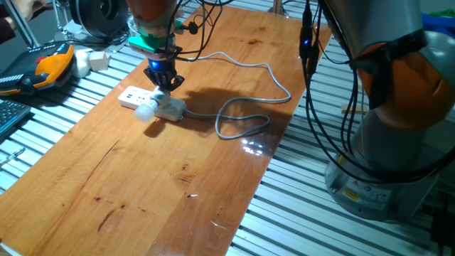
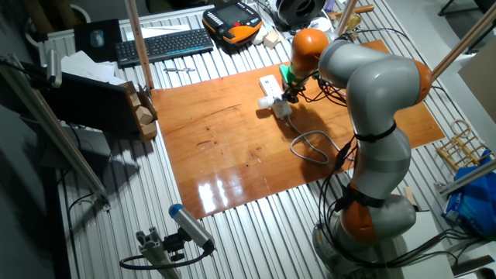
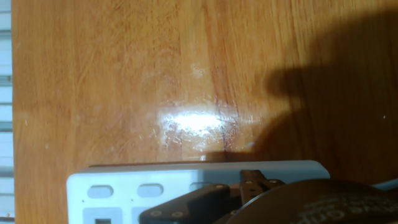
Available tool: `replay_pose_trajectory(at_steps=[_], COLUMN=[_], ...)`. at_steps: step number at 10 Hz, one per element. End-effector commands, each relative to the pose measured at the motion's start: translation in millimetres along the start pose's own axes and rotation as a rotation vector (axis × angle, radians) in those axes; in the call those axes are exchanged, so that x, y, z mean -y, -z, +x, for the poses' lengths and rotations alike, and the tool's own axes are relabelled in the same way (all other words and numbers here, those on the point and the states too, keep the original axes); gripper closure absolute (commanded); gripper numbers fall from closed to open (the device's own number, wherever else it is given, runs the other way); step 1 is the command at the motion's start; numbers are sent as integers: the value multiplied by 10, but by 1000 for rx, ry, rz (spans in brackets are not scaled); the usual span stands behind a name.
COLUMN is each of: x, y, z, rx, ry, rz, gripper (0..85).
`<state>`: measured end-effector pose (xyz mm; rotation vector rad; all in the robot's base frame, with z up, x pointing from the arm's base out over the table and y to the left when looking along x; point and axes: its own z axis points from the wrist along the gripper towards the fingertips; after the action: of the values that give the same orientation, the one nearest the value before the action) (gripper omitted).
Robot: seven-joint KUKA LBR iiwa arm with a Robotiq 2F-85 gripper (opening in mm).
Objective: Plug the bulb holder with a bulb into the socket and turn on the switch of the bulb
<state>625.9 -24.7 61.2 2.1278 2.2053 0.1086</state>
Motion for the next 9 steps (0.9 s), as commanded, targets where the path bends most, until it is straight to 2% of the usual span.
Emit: replay_pose_trajectory(at_steps=[1, 9], x=[3, 16], y=[-1, -33], z=[0, 10], rx=[-2, -2], ry=[3, -2], rz=[0, 6], gripper=[850, 850])
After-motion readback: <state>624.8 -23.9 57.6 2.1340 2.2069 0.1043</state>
